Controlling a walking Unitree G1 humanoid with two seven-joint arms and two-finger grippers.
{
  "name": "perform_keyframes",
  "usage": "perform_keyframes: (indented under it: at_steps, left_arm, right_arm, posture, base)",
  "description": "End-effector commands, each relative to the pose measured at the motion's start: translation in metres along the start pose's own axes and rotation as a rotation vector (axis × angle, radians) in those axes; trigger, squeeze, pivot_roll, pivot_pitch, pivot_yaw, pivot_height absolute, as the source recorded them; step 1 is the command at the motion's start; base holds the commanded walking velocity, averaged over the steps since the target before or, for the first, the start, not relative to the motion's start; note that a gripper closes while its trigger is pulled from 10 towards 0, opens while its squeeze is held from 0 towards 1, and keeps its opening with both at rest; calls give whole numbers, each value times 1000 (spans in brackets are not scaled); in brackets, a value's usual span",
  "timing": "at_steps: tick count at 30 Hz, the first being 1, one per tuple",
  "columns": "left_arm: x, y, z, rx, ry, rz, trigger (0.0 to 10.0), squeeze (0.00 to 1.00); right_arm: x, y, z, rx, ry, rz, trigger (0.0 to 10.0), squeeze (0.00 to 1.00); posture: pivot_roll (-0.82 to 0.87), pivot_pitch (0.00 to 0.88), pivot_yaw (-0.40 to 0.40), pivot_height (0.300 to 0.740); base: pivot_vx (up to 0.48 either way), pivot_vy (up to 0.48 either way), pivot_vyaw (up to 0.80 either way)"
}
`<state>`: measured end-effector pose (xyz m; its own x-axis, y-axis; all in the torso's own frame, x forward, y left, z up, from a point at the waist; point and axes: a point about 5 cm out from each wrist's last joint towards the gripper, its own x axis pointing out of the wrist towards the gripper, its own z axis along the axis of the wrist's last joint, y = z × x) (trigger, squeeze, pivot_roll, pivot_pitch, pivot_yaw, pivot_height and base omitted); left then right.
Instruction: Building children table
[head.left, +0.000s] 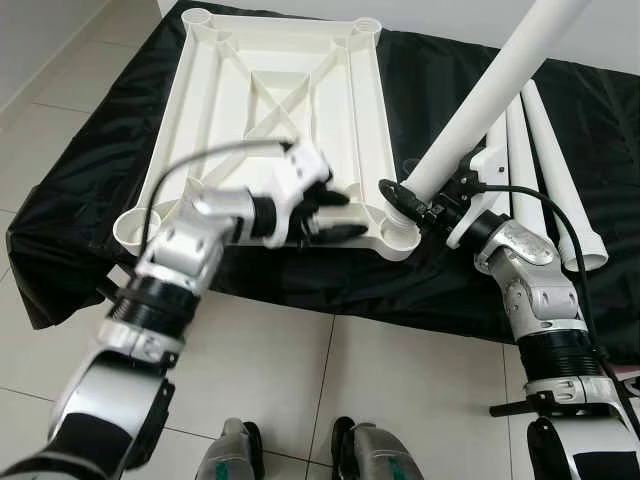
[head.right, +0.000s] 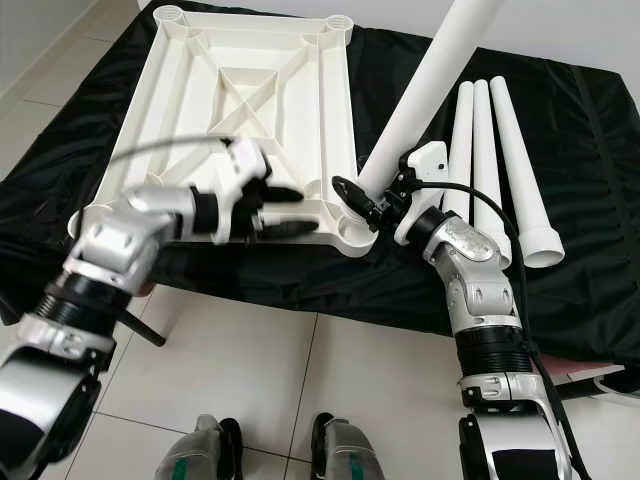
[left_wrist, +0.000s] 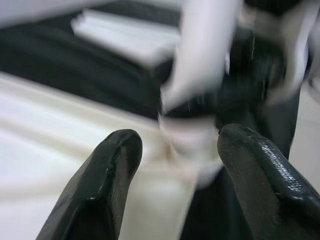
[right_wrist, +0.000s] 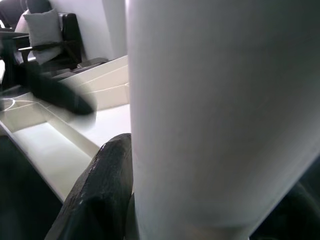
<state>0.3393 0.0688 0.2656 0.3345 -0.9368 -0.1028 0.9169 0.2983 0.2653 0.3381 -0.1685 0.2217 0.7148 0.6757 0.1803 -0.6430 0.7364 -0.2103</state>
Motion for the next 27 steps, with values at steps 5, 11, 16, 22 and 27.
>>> perform_keyframes:
  at_steps: [5, 11, 16, 22, 27]
  left_arm:
    - [1, -3, 45, 17, -133, -70, 10000, 0]
    - [4, -6, 53, 45, -155, -91, 10000, 0]
    - [9, -8, 57, 34, -172, -103, 10000, 1000]
    - [19, -12, 58, 55, -146, -121, 10000, 0]
    - [22, -10, 61, 44, -134, -118, 10000, 0]
  right_arm:
    - [3, 1, -8, 7, 52, 81, 10000, 0]
    - [7, -1, -7, -2, 58, 113, 10000, 0]
    - [12, -2, -5, -8, 61, 138, 10000, 0]
    - [16, 2, 1, -30, 62, 233, 10000, 0]
    - [18, 3, 5, -47, 47, 283, 10000, 0]
  posture:
    - [-25, 189, -41, 740]
    - [-15, 184, -46, 740]
    - [-11, 179, -50, 740]
    - [-9, 159, -54, 740]
    - [-9, 149, -53, 740]
  base:
    - [0, 0, 0]
    - [0, 0, 0]
    - [0, 0, 0]
    - [0, 0, 0]
    - [0, 0, 0]
